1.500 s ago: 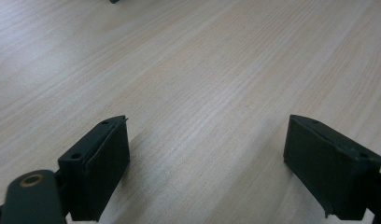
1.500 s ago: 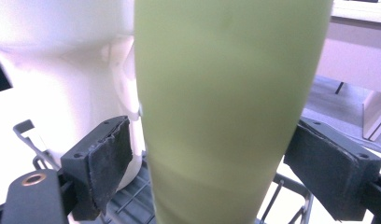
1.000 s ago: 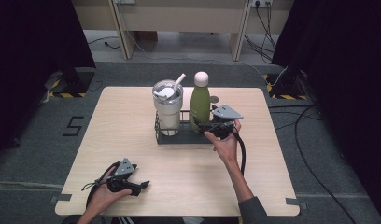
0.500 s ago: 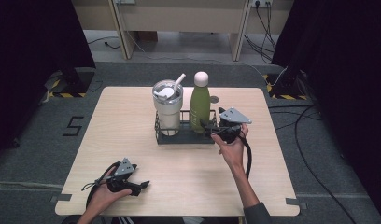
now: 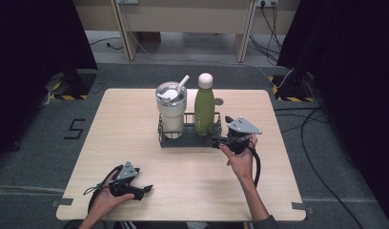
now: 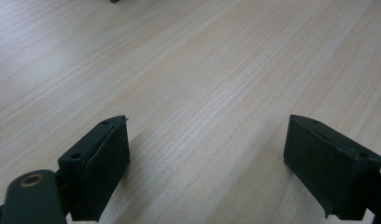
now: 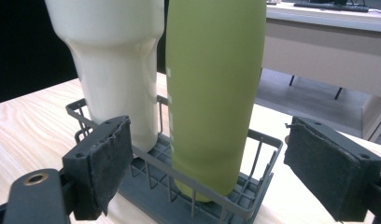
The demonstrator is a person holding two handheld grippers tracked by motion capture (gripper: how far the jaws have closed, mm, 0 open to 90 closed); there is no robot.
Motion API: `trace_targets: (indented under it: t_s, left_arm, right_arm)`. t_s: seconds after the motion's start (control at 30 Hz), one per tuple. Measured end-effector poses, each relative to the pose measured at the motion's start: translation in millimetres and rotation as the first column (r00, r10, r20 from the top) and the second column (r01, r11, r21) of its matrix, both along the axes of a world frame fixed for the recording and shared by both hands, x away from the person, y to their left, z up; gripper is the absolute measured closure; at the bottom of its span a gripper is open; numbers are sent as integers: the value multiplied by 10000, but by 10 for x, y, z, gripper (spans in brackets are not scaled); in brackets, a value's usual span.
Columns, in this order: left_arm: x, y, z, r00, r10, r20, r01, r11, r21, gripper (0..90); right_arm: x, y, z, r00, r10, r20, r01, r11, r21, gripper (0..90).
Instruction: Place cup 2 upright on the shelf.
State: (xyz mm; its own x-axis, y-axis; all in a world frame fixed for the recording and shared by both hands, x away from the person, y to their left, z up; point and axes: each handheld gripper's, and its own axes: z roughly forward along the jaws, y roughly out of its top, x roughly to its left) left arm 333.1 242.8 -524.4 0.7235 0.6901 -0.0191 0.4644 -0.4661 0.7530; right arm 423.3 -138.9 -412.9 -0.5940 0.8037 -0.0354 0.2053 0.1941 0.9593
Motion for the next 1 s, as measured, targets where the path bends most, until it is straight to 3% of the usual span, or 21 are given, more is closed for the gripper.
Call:
trace_targets:
  t_s: [1.0]
  left_arm:
    - [-1, 1, 0, 10000, 2, 0, -2, 10000, -4, 139]
  right_arm:
    - [-416, -25, -212, 9966, 714, -406, -718, 9974, -86, 151]
